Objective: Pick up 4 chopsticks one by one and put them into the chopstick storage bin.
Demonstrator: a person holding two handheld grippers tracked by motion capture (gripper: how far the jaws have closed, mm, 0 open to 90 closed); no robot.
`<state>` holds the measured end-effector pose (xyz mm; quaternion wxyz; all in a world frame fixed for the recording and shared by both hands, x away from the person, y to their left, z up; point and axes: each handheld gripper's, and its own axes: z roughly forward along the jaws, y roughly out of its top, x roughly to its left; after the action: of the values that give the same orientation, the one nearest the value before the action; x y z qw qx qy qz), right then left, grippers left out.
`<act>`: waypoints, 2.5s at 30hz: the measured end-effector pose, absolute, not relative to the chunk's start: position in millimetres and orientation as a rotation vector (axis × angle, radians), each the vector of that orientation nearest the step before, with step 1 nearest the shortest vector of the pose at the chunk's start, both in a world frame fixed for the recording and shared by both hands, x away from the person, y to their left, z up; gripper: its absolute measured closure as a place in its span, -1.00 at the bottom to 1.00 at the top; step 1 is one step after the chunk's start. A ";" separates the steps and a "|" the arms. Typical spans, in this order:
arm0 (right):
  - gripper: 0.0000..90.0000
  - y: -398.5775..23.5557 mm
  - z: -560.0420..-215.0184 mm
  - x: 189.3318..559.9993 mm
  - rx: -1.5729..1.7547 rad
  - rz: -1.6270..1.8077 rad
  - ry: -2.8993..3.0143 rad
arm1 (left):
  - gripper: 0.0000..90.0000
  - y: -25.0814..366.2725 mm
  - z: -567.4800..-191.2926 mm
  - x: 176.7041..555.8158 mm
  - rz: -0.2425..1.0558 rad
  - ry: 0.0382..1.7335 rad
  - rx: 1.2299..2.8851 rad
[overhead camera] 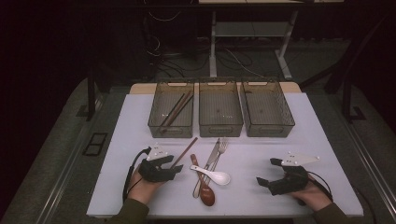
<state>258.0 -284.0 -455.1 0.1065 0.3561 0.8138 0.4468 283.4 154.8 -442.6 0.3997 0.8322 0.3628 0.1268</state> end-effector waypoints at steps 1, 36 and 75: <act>-0.91 -283.9 -455.1 258.1 1.046 1.317 2.398 | 0.09 154.6 -443.2 284.2 0.324 0.926 2.106; -0.91 -282.5 -456.3 258.2 1.032 1.304 2.411 | 0.83 151.1 -447.7 295.4 0.306 1.034 2.140; -0.91 -281.7 -456.6 257.9 1.017 1.306 2.426 | 0.85 159.1 -412.0 289.4 0.313 0.865 2.105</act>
<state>257.9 -281.7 -456.6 0.1021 0.3446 0.8218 0.4422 289.4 159.1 -412.0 0.4095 0.8359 0.3436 0.1244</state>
